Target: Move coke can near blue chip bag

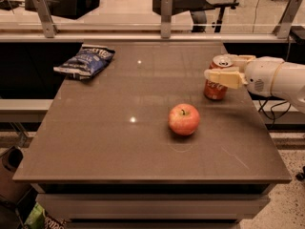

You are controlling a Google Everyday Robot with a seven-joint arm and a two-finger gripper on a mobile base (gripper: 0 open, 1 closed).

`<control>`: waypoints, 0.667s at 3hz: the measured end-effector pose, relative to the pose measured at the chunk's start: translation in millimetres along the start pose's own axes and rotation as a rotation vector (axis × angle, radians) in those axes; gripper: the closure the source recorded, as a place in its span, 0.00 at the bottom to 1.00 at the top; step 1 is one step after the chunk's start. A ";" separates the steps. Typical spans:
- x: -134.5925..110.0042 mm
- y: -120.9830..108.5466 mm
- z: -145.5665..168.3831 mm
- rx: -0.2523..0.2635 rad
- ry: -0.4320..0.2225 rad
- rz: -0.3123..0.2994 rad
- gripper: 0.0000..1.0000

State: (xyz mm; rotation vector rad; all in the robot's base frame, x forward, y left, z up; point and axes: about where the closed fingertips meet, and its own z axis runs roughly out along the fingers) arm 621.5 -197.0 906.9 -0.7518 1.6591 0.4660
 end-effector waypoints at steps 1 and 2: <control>-0.8 1.7 2.2 -0.004 -0.001 -0.001 0.63; -1.5 3.4 4.2 -0.009 -0.001 -0.002 0.87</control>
Offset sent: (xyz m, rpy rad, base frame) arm 0.0004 0.0025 0.0001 0.0003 0.0000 0.0041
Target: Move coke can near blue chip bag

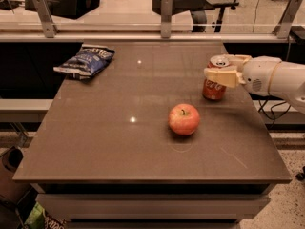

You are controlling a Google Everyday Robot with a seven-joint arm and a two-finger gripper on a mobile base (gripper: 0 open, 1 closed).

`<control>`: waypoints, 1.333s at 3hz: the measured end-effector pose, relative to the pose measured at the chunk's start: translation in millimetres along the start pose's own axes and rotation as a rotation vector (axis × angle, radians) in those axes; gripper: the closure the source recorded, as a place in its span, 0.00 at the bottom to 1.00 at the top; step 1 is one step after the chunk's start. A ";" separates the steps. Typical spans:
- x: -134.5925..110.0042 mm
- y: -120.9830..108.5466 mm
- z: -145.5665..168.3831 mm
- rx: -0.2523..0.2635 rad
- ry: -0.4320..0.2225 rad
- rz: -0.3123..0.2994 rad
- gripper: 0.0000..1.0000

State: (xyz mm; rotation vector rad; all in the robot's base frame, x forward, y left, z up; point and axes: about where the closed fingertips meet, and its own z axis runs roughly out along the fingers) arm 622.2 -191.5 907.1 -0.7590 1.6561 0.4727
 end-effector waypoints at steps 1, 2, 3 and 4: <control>-0.7 1.5 1.8 -0.004 -0.001 -0.001 1.00; -0.8 1.6 1.9 -0.004 -0.001 -0.001 1.00; -25.4 -1.6 11.4 -0.003 -0.006 -0.025 1.00; -55.9 -4.9 23.4 0.004 -0.007 -0.045 1.00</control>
Offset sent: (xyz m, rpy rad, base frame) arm 0.0002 0.0023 0.0001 0.0002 0.0000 0.0036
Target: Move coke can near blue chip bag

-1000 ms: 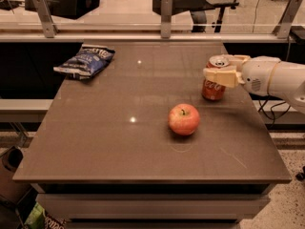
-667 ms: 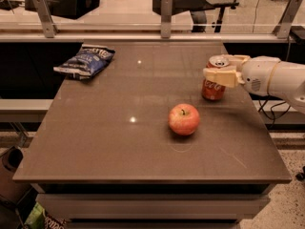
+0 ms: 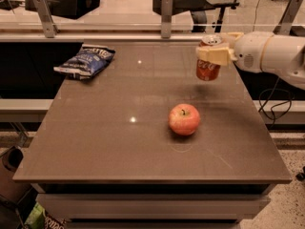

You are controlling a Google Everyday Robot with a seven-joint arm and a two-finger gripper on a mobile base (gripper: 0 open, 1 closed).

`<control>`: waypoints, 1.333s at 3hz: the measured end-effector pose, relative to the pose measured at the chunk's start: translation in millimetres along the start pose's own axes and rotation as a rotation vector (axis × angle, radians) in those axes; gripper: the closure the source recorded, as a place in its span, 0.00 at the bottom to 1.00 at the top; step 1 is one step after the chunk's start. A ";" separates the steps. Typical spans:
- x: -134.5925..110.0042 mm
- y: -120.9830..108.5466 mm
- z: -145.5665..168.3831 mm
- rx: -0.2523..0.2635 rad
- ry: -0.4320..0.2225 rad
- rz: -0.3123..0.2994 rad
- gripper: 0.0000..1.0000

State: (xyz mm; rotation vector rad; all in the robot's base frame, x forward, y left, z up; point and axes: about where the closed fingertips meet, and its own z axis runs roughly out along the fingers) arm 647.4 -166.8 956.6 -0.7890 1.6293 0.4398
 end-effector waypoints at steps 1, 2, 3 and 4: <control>-22.7 1.0 14.4 0.013 0.007 -0.016 1.00; -30.7 5.7 34.7 0.027 0.011 -0.011 1.00; -32.1 11.5 55.0 0.035 -0.021 0.036 1.00; -41.9 29.9 80.4 -0.004 -0.051 0.071 1.00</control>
Offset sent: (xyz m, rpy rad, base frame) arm 0.0370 0.0511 0.0229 -0.0158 -0.0030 -0.0564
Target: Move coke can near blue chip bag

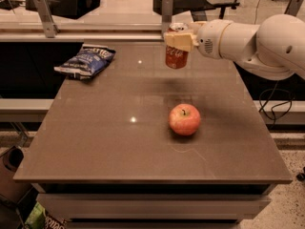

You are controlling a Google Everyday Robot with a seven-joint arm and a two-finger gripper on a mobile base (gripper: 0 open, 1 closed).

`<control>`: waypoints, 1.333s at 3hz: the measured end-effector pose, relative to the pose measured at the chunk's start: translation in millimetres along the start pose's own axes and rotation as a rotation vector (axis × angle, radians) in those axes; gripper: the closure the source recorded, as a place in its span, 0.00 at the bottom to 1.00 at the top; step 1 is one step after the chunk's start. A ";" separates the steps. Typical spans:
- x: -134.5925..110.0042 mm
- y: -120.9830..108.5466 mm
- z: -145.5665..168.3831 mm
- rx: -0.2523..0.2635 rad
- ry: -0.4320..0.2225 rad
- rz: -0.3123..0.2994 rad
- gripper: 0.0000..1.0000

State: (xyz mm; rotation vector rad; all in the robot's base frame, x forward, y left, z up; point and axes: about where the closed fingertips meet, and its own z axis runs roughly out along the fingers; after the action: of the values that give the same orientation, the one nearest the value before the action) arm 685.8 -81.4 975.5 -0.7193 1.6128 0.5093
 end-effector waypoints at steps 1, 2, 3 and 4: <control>-9.9 21.6 33.1 -0.063 0.005 0.005 1.00; -9.8 43.1 72.5 -0.120 0.029 -0.007 1.00; -0.1 53.4 104.3 -0.147 0.038 -0.021 1.00; 10.5 60.3 131.9 -0.179 0.021 -0.025 1.00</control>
Offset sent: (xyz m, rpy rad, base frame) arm 0.0385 0.1283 -0.0166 -0.0462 0.0568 0.1797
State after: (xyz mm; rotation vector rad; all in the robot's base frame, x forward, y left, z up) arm 736.3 50.0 938.9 -0.8802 1.5891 0.6356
